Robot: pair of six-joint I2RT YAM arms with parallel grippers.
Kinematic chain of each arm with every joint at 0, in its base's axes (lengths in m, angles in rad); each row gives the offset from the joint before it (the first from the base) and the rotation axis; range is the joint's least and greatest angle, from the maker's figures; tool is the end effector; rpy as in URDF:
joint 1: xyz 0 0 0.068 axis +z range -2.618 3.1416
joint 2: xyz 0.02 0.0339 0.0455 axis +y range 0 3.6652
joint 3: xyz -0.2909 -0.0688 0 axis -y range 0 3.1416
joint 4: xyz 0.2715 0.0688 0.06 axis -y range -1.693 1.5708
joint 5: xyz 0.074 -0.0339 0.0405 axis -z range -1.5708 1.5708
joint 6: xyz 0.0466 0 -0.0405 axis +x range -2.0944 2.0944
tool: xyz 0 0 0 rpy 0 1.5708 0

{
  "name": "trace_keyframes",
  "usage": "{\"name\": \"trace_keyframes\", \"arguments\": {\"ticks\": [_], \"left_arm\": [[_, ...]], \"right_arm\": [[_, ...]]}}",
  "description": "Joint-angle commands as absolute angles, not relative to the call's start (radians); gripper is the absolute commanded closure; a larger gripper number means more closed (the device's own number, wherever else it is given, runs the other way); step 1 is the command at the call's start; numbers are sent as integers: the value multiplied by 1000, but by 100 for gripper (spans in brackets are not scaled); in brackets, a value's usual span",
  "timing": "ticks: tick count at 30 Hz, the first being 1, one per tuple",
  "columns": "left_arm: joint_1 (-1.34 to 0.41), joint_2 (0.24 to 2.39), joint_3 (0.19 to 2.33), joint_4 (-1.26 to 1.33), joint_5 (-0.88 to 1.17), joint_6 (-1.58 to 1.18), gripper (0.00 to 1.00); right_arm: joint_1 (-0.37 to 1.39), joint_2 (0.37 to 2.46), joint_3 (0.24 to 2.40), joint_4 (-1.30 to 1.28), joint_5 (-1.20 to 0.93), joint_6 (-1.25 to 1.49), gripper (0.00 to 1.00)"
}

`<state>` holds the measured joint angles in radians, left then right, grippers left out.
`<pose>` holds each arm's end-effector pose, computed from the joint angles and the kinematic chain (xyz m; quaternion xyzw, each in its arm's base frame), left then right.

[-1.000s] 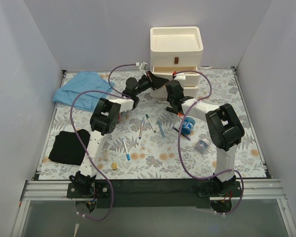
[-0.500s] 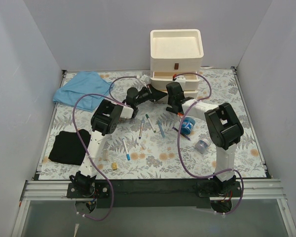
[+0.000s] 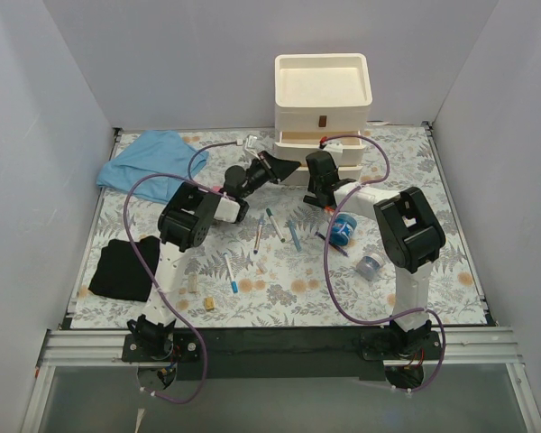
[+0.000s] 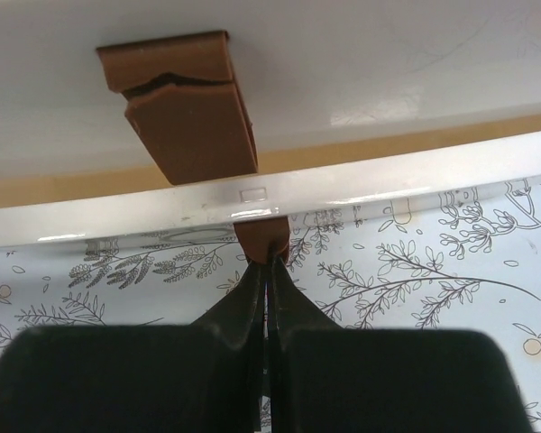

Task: Sort the stationery into containers
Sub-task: Close the drawer in the storage box.

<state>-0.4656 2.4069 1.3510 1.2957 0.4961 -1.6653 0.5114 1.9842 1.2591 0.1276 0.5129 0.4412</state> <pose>0.4667 -0.2593 0.1291 -0.1785 0.6031 -0.7406 0.2365 0.4251 0.2123 0.1803 0.0885 0.8586 0.0082 0.5048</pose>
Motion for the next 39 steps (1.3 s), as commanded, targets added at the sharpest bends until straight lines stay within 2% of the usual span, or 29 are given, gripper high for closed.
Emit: {"name": "trace_keyframes", "arguments": {"ticks": [1,5,8,17,25,39], "left_arm": [[-508,2394,1433,1333,315,-1602,100],[-544,2421,1471,1301,157,-1514,100],[-561,2460,1534,1275,137,-1487,100],[-578,2520,1658,1186,138,-1444,100],[-577,2468,1578,1218,202,-1436,100],[-569,2591,1841,1048,238,-1431,100]], "right_arm": [[508,1979,1232,120,529,462,99],[502,1977,1241,120,528,463,99],[495,1979,1246,120,538,465,99],[480,1956,1204,120,508,480,99],[482,1947,1203,121,485,480,99],[497,1901,1149,113,499,486,99]]}}
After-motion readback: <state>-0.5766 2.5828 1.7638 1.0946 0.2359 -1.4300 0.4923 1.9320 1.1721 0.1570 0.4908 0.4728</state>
